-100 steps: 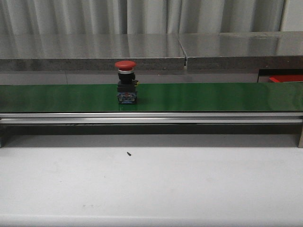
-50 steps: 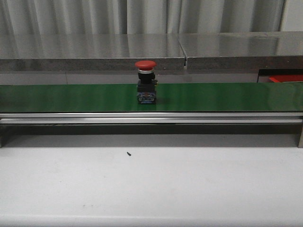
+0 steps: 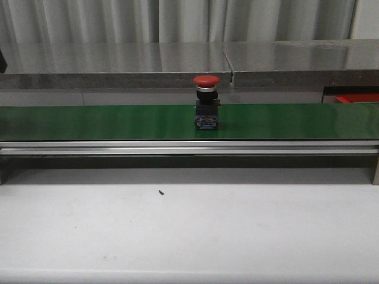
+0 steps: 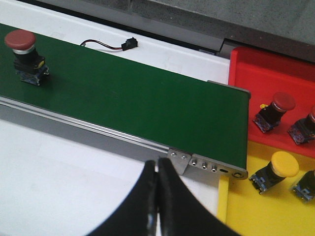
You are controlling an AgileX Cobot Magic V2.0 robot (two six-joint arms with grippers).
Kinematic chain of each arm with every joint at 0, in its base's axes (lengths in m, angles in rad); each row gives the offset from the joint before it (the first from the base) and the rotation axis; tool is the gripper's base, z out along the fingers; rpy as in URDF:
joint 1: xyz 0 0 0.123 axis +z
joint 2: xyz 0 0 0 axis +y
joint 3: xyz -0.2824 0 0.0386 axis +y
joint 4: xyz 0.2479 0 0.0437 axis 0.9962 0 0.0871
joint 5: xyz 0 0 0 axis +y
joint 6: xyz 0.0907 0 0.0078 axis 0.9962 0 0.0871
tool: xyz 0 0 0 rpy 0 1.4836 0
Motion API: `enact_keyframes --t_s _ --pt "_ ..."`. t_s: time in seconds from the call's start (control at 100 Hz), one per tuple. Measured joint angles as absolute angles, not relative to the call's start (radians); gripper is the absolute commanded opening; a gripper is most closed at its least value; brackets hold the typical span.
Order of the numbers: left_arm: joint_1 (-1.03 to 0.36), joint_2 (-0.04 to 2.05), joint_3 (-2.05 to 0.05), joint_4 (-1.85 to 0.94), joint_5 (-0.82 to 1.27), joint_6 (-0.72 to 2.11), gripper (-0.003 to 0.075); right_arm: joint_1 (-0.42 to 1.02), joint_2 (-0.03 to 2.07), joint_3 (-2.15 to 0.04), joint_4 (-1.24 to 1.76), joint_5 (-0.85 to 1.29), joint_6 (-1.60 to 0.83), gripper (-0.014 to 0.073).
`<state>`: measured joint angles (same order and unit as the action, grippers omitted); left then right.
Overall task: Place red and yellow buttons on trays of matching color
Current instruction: 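Open the left gripper and withdraw as the belt carries both red buttons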
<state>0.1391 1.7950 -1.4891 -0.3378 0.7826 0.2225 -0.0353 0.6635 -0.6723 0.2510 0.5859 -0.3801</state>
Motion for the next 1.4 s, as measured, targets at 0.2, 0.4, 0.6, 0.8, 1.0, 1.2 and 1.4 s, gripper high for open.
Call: enact_keyframes --t_s 0.2,0.4,0.6,0.8,1.0,1.2,1.4 --pt "0.135 1.662 -1.489 -0.326 0.766 0.233 0.0671 -0.035 0.664 -0.672 0.251 0.587 -0.38 -0.0067" --pt "0.135 1.475 -1.419 -0.334 0.757 0.294 0.0671 -0.035 0.664 -0.672 0.251 0.587 -0.38 -0.0067" --pt "0.135 1.234 -1.188 -0.446 0.69 0.397 0.0655 -0.035 0.664 -0.672 0.251 0.587 -0.38 -0.0067" --pt "0.135 0.997 -0.949 -0.524 0.609 0.452 0.0428 -0.035 0.664 -0.672 0.251 0.587 -0.38 -0.0067" --pt "0.135 0.832 -0.775 -0.54 0.539 0.458 -0.0022 -0.035 0.664 -0.672 0.251 0.587 -0.38 -0.0067" --pt "0.135 0.752 -0.695 -0.545 0.504 0.46 -0.0019 -0.035 0.664 -0.672 0.272 0.61 -0.38 -0.0025" --pt "0.135 0.751 -0.693 -0.547 0.497 0.46 -0.0019 -0.035 0.664 -0.672 0.313 0.636 -0.38 0.0495"
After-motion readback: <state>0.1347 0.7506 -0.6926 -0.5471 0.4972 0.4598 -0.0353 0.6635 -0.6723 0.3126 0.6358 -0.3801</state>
